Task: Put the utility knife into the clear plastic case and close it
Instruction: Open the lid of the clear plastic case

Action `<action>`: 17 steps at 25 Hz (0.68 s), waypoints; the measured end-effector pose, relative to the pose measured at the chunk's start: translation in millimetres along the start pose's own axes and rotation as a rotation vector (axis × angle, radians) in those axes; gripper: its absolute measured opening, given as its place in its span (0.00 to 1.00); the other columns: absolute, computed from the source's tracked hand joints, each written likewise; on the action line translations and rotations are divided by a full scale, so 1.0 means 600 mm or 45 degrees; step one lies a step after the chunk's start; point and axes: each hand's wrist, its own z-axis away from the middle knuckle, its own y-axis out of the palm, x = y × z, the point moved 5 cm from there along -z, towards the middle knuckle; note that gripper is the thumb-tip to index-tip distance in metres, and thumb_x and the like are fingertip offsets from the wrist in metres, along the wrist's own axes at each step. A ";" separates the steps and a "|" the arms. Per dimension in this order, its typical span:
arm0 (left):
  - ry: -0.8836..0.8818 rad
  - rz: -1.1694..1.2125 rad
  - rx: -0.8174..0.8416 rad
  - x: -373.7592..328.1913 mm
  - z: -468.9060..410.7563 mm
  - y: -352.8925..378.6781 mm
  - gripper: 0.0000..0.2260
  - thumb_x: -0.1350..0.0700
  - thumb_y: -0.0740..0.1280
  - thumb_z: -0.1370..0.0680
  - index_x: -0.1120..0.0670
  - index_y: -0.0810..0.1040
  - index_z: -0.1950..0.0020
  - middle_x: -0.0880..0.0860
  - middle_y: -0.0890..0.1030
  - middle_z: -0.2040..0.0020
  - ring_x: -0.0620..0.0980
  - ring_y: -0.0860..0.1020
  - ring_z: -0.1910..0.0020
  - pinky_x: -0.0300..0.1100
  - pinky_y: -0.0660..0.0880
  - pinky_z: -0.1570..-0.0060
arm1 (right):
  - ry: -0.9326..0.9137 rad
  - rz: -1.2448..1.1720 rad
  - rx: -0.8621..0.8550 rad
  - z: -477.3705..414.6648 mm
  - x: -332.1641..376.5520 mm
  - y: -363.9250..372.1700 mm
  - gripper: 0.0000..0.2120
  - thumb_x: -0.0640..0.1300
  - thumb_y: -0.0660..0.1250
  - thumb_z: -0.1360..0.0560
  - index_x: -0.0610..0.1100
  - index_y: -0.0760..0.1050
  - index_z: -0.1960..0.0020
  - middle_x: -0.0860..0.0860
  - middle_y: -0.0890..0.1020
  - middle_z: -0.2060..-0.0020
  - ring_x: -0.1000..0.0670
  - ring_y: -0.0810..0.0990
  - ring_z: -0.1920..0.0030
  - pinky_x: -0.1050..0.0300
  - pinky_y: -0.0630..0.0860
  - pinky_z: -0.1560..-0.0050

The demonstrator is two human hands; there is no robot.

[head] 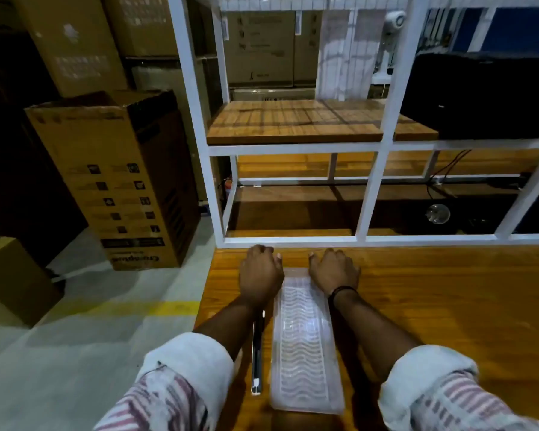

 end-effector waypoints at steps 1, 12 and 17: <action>-0.070 0.120 0.047 0.005 0.001 0.013 0.19 0.46 0.58 0.15 0.56 0.82 0.39 0.58 0.83 0.41 0.59 0.81 0.40 0.52 0.78 0.42 | 0.046 -0.001 0.026 0.004 -0.008 0.004 0.24 0.61 0.57 0.22 0.44 0.78 0.42 0.42 0.82 0.43 0.38 0.79 0.41 0.42 0.71 0.39; -0.404 0.472 0.137 0.010 0.025 0.057 0.19 0.47 0.59 0.14 0.58 0.84 0.49 0.59 0.87 0.51 0.59 0.84 0.53 0.46 0.75 0.54 | -0.022 -0.128 -0.020 -0.001 -0.017 0.037 0.24 0.62 0.57 0.21 0.42 0.78 0.47 0.43 0.84 0.53 0.40 0.82 0.51 0.43 0.76 0.44; -0.380 0.435 0.085 0.012 0.025 0.056 0.19 0.46 0.59 0.15 0.56 0.84 0.51 0.56 0.87 0.55 0.58 0.84 0.56 0.48 0.79 0.56 | -0.088 -0.083 -0.135 -0.001 -0.016 0.029 0.23 0.60 0.59 0.20 0.40 0.78 0.47 0.42 0.84 0.52 0.40 0.82 0.50 0.46 0.75 0.46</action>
